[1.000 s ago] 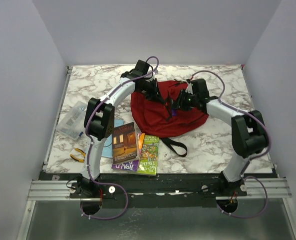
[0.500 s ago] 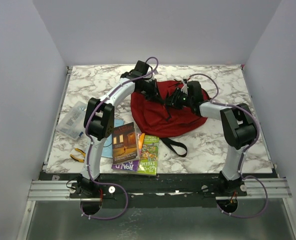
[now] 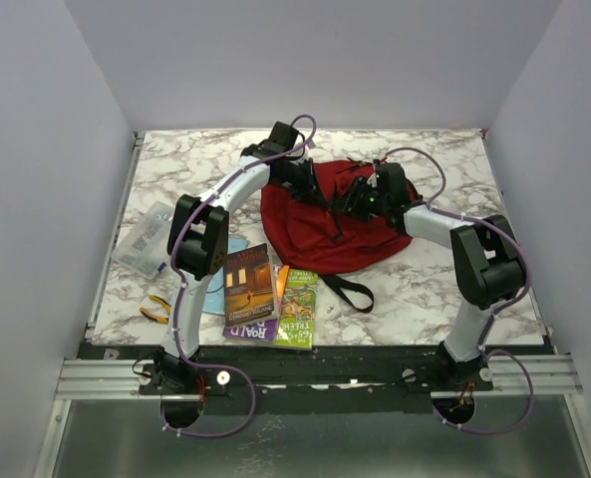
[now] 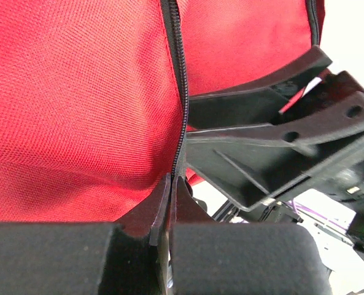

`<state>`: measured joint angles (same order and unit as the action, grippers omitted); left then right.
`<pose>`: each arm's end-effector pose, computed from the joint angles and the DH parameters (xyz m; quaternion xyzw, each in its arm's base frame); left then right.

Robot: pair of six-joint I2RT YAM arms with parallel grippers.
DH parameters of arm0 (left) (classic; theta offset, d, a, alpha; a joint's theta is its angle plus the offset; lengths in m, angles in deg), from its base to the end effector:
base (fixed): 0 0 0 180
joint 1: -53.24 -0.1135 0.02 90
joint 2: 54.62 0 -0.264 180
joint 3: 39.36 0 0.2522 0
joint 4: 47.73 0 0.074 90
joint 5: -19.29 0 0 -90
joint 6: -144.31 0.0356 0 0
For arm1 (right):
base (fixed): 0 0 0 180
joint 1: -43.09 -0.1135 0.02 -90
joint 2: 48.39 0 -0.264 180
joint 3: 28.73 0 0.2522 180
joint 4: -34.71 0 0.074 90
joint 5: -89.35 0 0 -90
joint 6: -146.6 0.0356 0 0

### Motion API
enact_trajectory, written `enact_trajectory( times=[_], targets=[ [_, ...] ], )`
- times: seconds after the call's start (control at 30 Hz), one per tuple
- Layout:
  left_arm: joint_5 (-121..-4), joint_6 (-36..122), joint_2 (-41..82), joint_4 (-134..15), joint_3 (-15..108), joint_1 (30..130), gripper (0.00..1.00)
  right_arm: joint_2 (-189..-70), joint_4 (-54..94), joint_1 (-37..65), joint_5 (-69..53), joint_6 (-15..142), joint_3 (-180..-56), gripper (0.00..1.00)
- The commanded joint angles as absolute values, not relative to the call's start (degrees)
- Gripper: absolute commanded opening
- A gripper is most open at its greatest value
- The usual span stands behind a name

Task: Pack the student bag
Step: Place the stationery in the student bag.

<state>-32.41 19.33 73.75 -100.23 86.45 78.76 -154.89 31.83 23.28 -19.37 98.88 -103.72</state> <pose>0.4365 -0.2328 0.2257 0.0238 0.9061 -0.4132 0.0873 0.3714 0.1459 0.1740 0.0956 0.8708 0.3606 0.3201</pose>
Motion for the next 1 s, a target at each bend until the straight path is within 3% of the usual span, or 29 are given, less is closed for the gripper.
enact_trajectory(
  times=[0.0, 0.6, 0.77, 0.83, 0.97],
  targets=[
    [-30.4, 18.7, 72.5, -100.0, 87.5, 78.7, 0.0, -150.1, 19.0, 23.0, -7.4, 89.5, -106.0, 0.48],
    [-30.4, 19.0, 72.4, -100.0, 87.5, 78.4, 0.0, -162.1, 27.2, 17.4, 3.4, 75.8, -117.2, 0.52],
    [-30.5, 19.0, 72.6, -100.0, 87.3, 78.3, 0.0, -164.8, 26.7, 13.6, 19.9, 74.4, -120.0, 0.5],
    [-30.6, 19.1, 72.6, -100.0, 87.3, 78.3, 0.0, -164.1, 27.6, 13.5, 23.1, 73.7, -119.4, 0.41],
    [-31.0, 19.4, 72.7, -100.0, 87.1, 78.3, 0.0, -160.8, 21.1, 13.4, 25.8, 73.0, -121.5, 0.01]
  ],
)
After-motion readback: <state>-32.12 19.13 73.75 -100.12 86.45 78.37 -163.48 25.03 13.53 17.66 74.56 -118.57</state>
